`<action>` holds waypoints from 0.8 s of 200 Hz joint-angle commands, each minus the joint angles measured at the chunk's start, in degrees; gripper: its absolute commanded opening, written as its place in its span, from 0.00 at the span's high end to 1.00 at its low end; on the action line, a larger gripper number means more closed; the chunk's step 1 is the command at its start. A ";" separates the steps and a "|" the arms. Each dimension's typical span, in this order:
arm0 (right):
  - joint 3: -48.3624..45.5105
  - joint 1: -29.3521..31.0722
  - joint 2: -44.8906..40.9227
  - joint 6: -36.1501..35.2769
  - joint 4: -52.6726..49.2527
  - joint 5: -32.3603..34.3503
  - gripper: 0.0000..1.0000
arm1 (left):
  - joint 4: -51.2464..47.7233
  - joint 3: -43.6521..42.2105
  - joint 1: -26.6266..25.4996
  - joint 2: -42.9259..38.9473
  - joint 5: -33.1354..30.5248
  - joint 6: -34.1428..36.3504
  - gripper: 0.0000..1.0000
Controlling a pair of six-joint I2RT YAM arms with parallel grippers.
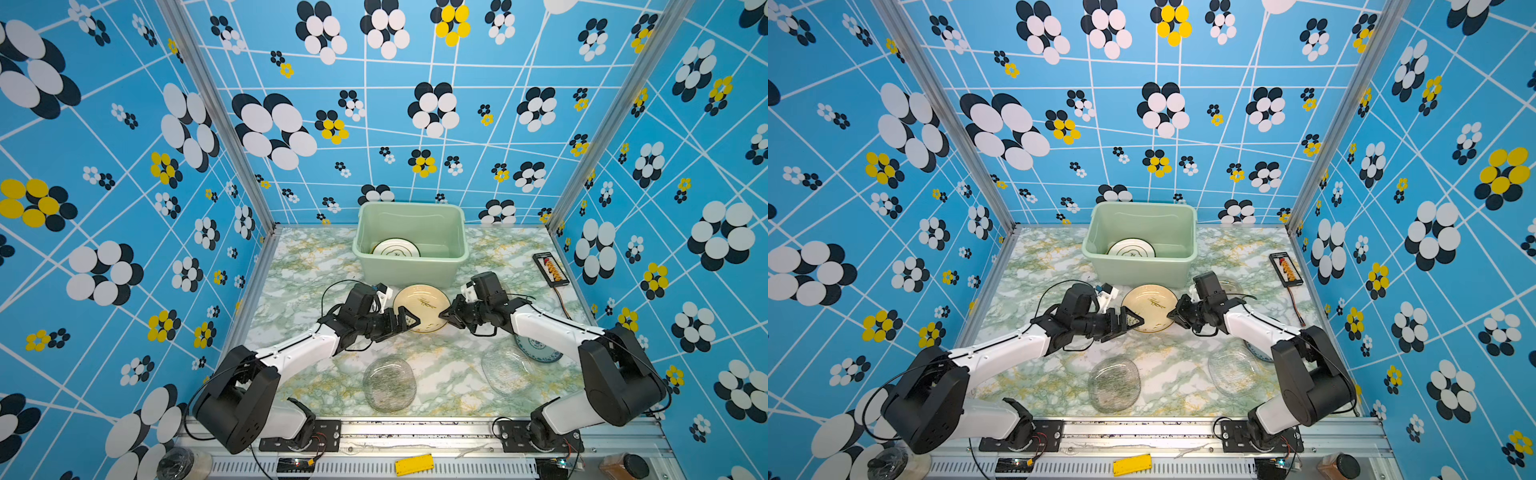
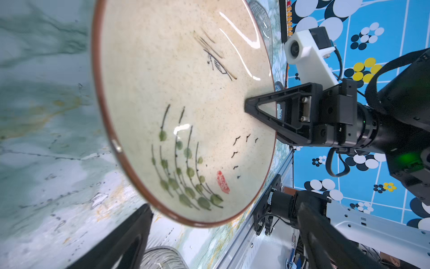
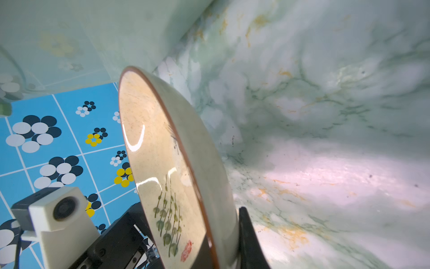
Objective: Place the plates into the plastic bin on the countertop
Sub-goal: 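Carry the beige plate with the right gripper over the bin while the left gripper withdraws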
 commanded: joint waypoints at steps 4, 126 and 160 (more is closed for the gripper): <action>6.27 0.09 -4.35 -5.48 -11.86 1.79 1.00 | -6.87 1.94 2.08 -5.31 -3.27 3.27 0.01; 35.07 0.06 -12.29 -16.60 -44.68 9.08 1.00 | -35.47 18.75 17.59 -12.61 -18.43 12.18 0.00; 49.24 0.13 -5.42 -16.17 -44.55 9.54 1.00 | -37.03 23.61 19.00 -10.63 -19.54 14.08 0.00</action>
